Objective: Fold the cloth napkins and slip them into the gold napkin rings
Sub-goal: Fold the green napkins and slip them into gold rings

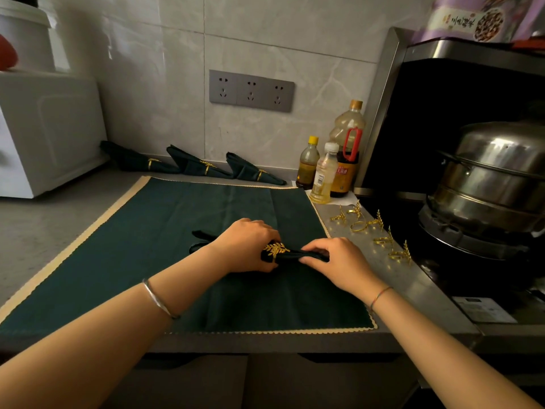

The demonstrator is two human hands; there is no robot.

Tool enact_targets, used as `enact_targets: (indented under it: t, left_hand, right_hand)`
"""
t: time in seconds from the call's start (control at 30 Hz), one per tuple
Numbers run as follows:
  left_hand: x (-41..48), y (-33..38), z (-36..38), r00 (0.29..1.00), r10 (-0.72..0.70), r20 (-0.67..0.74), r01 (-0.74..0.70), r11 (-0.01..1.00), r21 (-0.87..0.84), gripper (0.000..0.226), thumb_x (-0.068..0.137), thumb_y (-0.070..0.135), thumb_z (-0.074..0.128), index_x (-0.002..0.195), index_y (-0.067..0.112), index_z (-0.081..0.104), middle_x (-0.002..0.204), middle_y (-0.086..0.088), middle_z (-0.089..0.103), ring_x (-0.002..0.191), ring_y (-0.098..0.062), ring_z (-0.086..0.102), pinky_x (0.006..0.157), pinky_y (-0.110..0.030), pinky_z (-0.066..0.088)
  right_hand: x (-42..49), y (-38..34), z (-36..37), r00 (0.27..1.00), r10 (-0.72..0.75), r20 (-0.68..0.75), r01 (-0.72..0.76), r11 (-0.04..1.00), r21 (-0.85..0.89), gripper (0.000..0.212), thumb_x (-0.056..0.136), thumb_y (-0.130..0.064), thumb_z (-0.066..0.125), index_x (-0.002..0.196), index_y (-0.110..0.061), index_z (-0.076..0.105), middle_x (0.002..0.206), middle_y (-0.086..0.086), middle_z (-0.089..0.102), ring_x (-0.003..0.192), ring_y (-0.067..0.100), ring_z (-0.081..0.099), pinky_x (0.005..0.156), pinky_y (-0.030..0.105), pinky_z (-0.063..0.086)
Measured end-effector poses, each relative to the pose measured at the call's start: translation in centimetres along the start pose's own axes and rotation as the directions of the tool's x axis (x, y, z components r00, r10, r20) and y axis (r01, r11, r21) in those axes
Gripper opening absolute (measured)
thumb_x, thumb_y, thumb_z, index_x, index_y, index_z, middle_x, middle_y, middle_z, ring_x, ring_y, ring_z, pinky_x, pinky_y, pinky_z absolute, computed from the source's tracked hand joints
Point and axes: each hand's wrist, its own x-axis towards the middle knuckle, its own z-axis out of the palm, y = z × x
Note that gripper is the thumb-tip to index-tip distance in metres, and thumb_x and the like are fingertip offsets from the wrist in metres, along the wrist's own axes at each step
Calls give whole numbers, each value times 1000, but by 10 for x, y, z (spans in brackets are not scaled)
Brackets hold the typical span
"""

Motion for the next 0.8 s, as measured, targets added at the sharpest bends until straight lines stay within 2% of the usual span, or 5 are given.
enact_targets:
  t: [0.2, 0.33, 0.47, 0.57, 0.8]
  left_hand:
    - [2, -11, -3, 997, 25, 75, -35, 990, 138, 51, 85, 60, 53, 125, 29, 51, 117, 6, 61, 114, -14, 52, 95, -31, 35]
    - [-10, -34, -13, 995, -37, 95, 22, 988, 156, 75, 78, 67, 58, 141, 31, 36, 135, 8, 50, 126, -14, 44, 106, -33, 30]
    - [-25, -60, -23, 983, -180, 35, 183, 975, -125, 74, 78, 56, 68, 141, 32, 38, 135, 8, 50, 123, -13, 48, 101, -30, 38]
    - [-30, -66, -13, 976, -218, -9, 203, 922, -330, 72, 76, 51, 72, 138, 33, 41, 133, 7, 50, 120, -13, 49, 98, -30, 45]
    - [-30, -81, 7, 966, -221, -132, 143, 888, -437, 74, 76, 57, 67, 141, 37, 37, 142, 13, 40, 127, -7, 42, 102, -29, 42]
  right_hand:
    - [4, 2, 6, 999, 35, 12, -35, 999, -15, 24, 85, -38, 65, 108, -31, 68, 102, -10, 66, 90, 6, 57, 79, 29, 50]
    - [6, 8, 9, 993, 86, 80, -82, 995, -51, 30, 83, -42, 66, 112, -34, 63, 107, -6, 60, 97, 9, 55, 85, 29, 49]
    - [7, 2, 15, 989, 53, 138, -72, 988, 136, 52, 80, -40, 70, 128, -34, 50, 122, -13, 56, 113, 4, 52, 97, 24, 43]
    - [13, -15, 25, 991, 42, 126, -70, 970, 231, 61, 81, -39, 69, 136, -31, 44, 123, -17, 49, 116, 0, 46, 95, 16, 37]
    - [35, -29, 46, 995, 101, 11, -99, 946, 308, 45, 79, -38, 72, 121, -27, 59, 112, -10, 63, 100, 1, 56, 77, 8, 40]
